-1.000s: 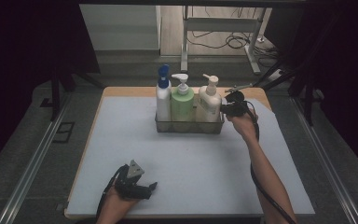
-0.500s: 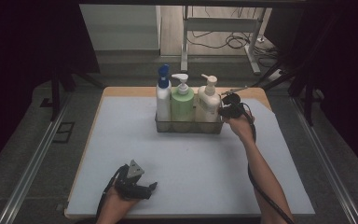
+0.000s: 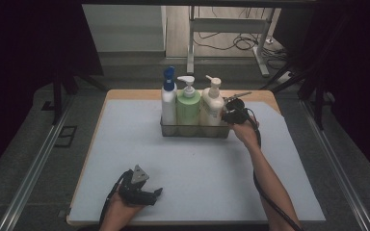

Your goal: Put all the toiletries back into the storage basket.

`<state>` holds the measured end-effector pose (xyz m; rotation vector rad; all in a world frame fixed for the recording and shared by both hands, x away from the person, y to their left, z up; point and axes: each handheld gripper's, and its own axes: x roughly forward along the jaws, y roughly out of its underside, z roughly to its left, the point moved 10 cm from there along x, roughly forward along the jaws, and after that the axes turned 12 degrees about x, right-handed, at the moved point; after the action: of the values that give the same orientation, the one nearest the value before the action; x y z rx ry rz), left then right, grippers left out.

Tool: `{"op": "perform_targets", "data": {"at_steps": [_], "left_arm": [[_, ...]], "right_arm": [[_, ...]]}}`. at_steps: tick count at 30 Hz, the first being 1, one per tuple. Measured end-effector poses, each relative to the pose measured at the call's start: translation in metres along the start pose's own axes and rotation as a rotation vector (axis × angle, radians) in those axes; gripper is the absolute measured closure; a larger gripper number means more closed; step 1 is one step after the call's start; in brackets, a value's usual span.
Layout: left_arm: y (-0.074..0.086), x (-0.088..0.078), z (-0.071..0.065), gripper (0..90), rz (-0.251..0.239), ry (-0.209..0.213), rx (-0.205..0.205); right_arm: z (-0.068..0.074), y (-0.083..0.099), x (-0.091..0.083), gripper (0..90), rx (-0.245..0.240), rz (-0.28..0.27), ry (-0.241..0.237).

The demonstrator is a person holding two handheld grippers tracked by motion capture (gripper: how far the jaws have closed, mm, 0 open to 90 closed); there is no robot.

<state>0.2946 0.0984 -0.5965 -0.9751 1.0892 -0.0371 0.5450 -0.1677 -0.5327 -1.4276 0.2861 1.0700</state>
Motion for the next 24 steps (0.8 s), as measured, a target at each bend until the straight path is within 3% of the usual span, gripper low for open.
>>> {"op": "perform_targets", "data": {"at_steps": [24], "left_arm": [[0.000, 0.000, 0.000, 12.1, 0.002, -0.001, 0.002]], "right_arm": [[0.018, 0.005, 0.006, 89.2, -0.018, 0.011, -0.027]]}}
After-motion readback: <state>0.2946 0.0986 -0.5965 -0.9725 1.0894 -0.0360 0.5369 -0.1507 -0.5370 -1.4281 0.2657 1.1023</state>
